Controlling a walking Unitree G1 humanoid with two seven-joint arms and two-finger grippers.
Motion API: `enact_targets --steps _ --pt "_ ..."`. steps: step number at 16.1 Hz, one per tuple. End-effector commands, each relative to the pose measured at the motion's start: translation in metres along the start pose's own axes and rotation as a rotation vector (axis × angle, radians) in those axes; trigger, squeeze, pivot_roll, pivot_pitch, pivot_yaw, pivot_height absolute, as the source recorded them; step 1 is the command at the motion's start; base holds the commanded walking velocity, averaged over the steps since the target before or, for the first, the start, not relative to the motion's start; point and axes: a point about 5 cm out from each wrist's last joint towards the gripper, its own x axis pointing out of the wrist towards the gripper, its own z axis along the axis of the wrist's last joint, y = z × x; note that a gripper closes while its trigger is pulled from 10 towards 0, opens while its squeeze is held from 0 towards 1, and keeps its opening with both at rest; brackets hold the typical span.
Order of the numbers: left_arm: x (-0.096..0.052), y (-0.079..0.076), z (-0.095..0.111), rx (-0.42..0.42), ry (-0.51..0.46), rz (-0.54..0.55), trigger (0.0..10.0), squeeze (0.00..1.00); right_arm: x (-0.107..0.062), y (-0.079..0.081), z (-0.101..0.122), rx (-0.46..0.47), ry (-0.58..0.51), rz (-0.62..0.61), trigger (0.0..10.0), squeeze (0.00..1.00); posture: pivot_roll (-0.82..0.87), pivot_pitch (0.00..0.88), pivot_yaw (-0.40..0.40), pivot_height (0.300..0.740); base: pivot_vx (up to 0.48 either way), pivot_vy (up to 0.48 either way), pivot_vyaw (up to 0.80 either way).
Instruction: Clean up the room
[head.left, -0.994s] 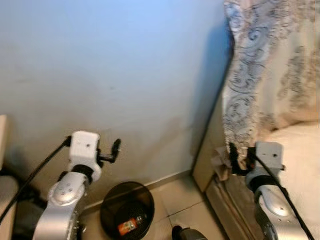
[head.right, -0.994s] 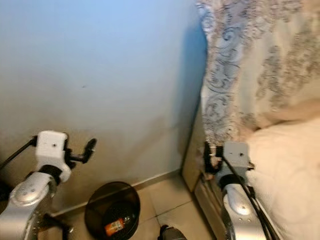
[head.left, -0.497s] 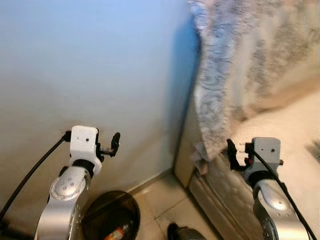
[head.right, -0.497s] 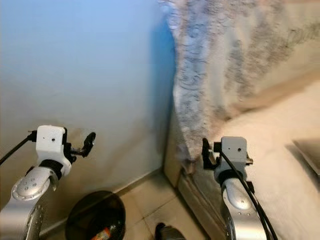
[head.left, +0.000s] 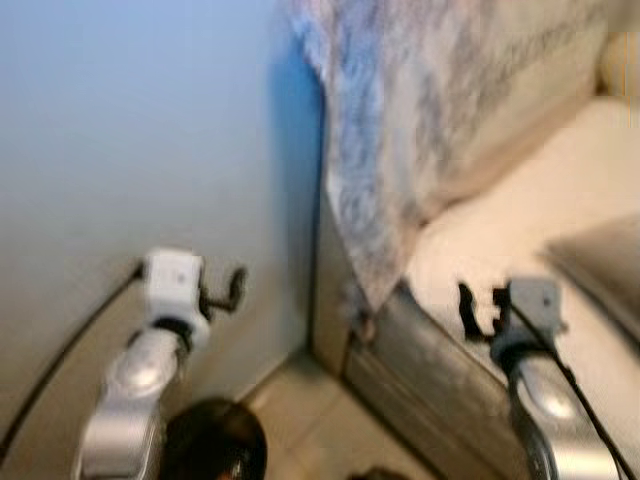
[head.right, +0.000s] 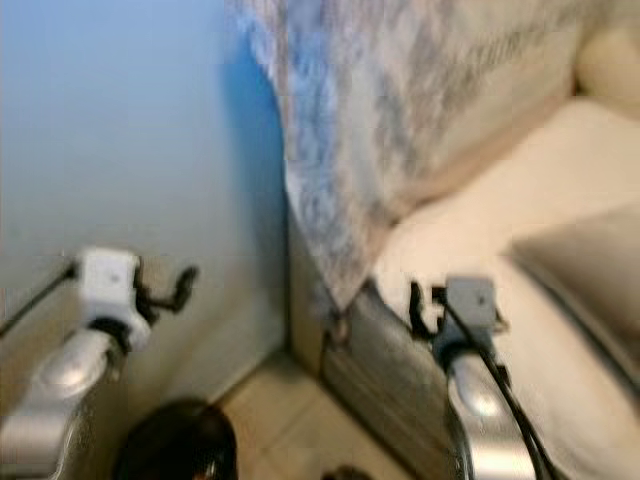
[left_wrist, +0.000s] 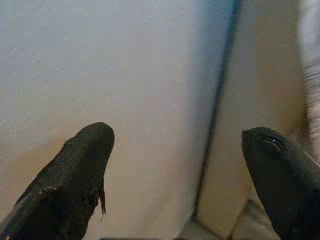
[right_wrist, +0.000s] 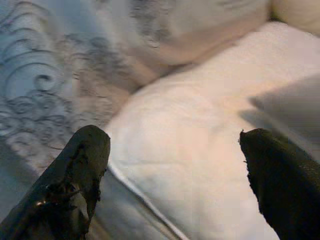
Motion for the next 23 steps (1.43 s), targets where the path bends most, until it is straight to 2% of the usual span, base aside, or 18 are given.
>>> enact_targets --steps 1,4,5,6,8,11,12,15,18,23 --pt "-0.002 0.007 0.000 0.024 0.004 0.020 10.0 0.00 0.000 0.003 0.003 0.004 -0.011 0.005 10.0 0.00 -0.03 0.000 0.015 0.740 0.000 0.000 -0.80" --pt "-0.001 0.006 0.000 0.048 -0.001 0.012 10.0 0.00 0.000 0.003 0.004 0.015 -0.013 0.004 10.0 0.00 -0.03 0.000 0.014 0.740 0.000 0.000 -0.80" --pt "-0.001 0.006 0.000 0.052 -0.001 0.005 10.0 0.00 0.000 0.004 0.004 0.030 -0.014 -0.003 10.0 0.69 -0.03 0.000 0.015 0.740 0.000 0.000 -0.80" --pt "0.000 0.006 0.000 0.055 -0.002 0.007 10.0 0.00 0.001 0.002 0.004 -0.012 -0.023 -0.031 10.0 1.00 -0.03 0.000 0.013 0.740 0.000 0.000 -0.80" --pt "0.001 0.006 0.001 0.054 -0.008 0.006 10.0 0.00 0.001 0.001 0.006 0.006 -0.037 -0.032 10.0 1.00 -0.03 0.000 0.014 0.740 0.000 0.000 -0.80" --pt "0.000 0.004 0.000 0.054 -0.017 0.006 10.0 0.00 0.002 -0.002 0.006 0.007 -0.045 -0.052 10.0 1.00 -0.03 0.000 0.015 0.740 0.000 0.000 0.00" --pt "0.001 0.004 0.001 0.047 -0.023 0.005 10.0 0.00 0.003 -0.002 0.008 -0.020 -0.058 -0.069 10.0 1.00 -0.03 0.000 0.016 0.740 0.000 0.000 -0.80" --pt "0.002 0.007 0.004 0.022 -0.042 0.011 10.0 0.00 0.004 0.004 0.013 -0.004 -0.069 -0.034 10.0 1.00 -0.03 0.000 0.015 0.740 0.000 0.000 -0.80" --pt "0.002 0.008 0.004 0.024 -0.045 0.004 10.0 0.00 0.003 0.008 0.014 0.016 -0.080 -0.013 10.0 1.00 -0.04 0.000 0.016 0.740 0.260 0.000 0.00" --pt "0.005 0.007 0.005 0.021 -0.048 -0.001 10.0 0.00 0.006 0.007 0.016 -0.007 -0.084 -0.027 10.0 1.00 -0.04 0.000 0.018 0.740 0.292 0.000 0.00"
